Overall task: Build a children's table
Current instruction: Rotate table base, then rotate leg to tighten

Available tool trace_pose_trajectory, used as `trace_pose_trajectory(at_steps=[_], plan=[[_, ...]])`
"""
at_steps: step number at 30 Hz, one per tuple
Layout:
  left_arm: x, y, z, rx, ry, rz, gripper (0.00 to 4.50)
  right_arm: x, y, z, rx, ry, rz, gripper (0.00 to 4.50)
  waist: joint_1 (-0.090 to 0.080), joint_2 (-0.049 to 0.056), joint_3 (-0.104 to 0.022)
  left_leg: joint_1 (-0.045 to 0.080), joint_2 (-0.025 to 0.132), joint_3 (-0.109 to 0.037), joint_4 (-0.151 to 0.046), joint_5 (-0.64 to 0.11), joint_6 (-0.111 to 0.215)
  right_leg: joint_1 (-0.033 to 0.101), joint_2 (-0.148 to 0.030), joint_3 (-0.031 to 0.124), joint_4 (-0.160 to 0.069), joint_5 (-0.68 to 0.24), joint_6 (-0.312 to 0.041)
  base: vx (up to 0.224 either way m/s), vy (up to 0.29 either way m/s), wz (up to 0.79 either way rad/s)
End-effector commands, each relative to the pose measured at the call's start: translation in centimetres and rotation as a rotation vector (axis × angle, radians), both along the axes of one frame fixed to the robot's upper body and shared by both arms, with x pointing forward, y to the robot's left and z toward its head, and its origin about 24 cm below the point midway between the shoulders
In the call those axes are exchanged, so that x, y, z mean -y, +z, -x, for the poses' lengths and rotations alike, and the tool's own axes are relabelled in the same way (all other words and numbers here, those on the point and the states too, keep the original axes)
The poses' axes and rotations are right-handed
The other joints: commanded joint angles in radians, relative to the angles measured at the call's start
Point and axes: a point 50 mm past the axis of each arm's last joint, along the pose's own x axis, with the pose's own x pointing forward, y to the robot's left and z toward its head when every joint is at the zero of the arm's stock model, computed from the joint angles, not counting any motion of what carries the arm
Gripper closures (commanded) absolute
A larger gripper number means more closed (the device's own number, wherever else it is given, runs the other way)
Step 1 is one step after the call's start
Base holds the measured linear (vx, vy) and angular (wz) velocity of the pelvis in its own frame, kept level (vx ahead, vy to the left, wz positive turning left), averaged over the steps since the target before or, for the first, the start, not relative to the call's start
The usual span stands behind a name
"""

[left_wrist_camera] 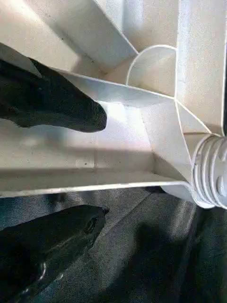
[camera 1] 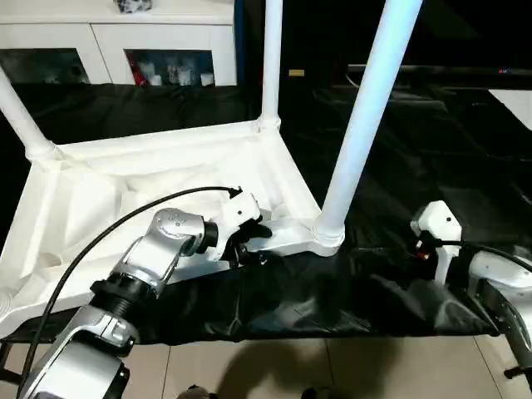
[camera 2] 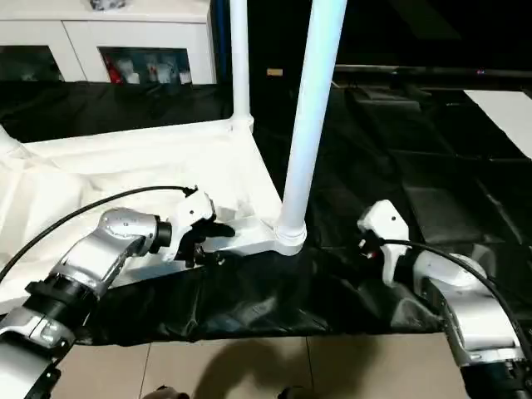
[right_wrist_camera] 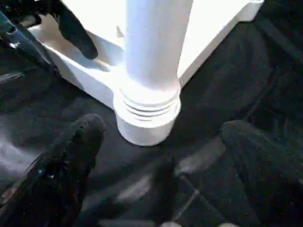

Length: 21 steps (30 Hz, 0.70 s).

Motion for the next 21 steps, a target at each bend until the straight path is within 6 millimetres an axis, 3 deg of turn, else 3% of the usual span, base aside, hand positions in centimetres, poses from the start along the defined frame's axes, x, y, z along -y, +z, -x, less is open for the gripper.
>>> trace_pose_trajectory(at_steps=[1, 7, 9, 12, 16, 18, 21], plan=[[0.1, 0.4, -0.3, -0.004, -0.002, -0.017, 1.96, -0.6, 0.4, -0.2, 0.012, 0.007, -0.001, 0.0, 0.005, -0.003, -0.079, 0.007, 0.001, -0.006, -0.064, -0.263, 0.034, 0.059, -0.027, 0.013, -0.084, -0.318, -0.178, 0.0, 0.0, 0.0], [0.6, 0.2, 0.1, -0.039, -0.01, -0.004, 2.4, -1.4, 0.0, -0.2, -0.002, 0.002, -0.013, 0.0, 0.005, 0.001, -0.081, 0.004, 0.001, -0.006, -0.063, -0.242, 0.038, 0.063, -0.028, 0.013, -0.081, -0.283, -0.19, 0.0, 0.0, 0.0], [0.6, 0.0, 0.5, -0.056, -0.032, -0.019, 2.46, -1.9, -0.3, -0.1, -0.014, 0.007, -0.031, 0.0, 0.003, -0.002, -0.08, 0.004, 0.0, -0.006, -0.063, -0.248, 0.039, 0.062, -0.028, 0.013, -0.083, -0.303, -0.184, 0.0, 0.0, 0.0], [0.5, -0.1, 0.7, -0.058, -0.041, -0.029, 2.77, -2.5, -0.6, -0.3, -0.014, 0.016, -0.032, 0.0, 0.002, 0.004, -0.08, 0.006, 0.001, -0.007, -0.065, -0.26, 0.033, 0.059, -0.029, 0.013, -0.085, -0.325, -0.176, 0.0, 0.0, 0.0], [0.4, 0.1, 0.6, -0.06, -0.031, -0.02, 2.96, -3.2, -0.6, -0.8, -0.009, 0.019, -0.038, 0.0, 0.001, 0.005, -0.079, 0.005, 0.0, -0.008, -0.067, -0.268, 0.026, 0.059, -0.028, 0.012, -0.086, -0.341, -0.168, 0.0, 0.0, 0.0], [0.3, 0.1, 0.6, -0.062, -0.03, -0.02, 3.3, -3.6, -0.6, -0.9, -0.009, 0.025, -0.044, 0.0, 0.001, 0.005, -0.079, 0.008, 0.0, -0.007, -0.066, -0.275, 0.022, 0.057, -0.028, 0.013, -0.088, -0.354, -0.164, 0.0, 0.0, 0.0], [0.2, 0.1, 0.7, -0.068, -0.031, -0.019, 3.33, -4.1, -0.6, -1.3, -0.004, 0.034, -0.05, 0.0, 0.001, 0.002, -0.082, 0.006, 0.001, -0.007, -0.066, -0.263, 0.022, 0.058, -0.028, 0.014, -0.084, -0.326, -0.169, 0.0, 0.0, 0.0]])
